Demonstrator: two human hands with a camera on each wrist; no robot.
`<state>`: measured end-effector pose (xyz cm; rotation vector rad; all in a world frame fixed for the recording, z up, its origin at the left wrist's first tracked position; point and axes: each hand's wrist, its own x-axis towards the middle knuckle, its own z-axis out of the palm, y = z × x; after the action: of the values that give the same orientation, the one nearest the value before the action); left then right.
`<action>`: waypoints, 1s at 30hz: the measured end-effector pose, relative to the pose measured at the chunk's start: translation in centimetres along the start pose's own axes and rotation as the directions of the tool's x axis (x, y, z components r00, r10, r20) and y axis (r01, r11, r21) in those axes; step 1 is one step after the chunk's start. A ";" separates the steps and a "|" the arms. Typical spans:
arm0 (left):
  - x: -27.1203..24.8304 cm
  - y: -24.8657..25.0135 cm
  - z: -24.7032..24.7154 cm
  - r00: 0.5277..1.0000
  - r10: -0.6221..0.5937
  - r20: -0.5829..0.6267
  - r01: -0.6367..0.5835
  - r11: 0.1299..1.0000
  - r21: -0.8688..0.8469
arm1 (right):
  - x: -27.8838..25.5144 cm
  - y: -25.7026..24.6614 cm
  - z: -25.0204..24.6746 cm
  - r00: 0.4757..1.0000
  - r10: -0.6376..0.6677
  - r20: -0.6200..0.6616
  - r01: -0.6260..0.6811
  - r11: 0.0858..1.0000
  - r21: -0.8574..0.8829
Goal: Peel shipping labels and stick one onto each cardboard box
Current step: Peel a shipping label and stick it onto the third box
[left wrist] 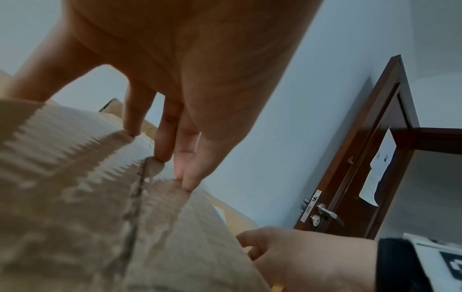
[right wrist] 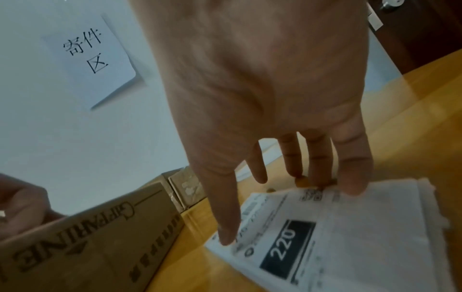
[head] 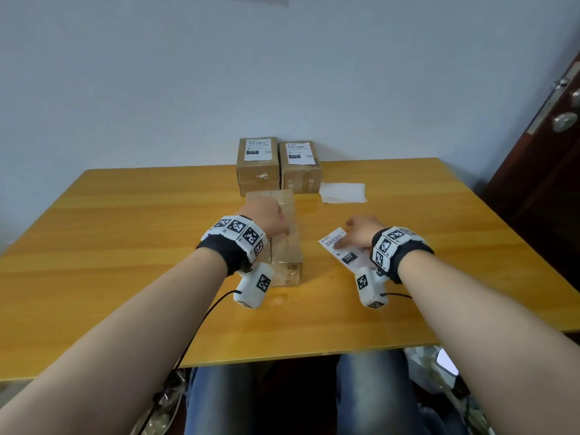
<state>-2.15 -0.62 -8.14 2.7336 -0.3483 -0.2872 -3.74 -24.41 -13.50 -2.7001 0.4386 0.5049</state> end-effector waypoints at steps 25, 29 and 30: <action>-0.4 0.1 -0.7 0.992 0.122 0.035 -0.116 0.982 -0.147 | -1.7 -2.8 -1.9 0.928 -0.047 -0.369 0.274 0.757 0.594; 0.2 0.4 -2.6 0.977 0.097 -0.188 -0.148 0.948 -0.281 | -3.2 -5.3 -4.7 0.848 -0.058 -0.527 0.451 0.600 0.661; 0.2 0.6 -3.1 0.963 0.067 -0.262 -0.159 0.923 -0.351 | -3.5 -5.9 -5.2 0.834 -0.056 -0.549 0.482 0.559 0.675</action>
<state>-1.36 -0.16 -5.16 2.3314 -0.3432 0.0211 -3.29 -20.41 -5.92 -1.8806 0.2413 -0.4118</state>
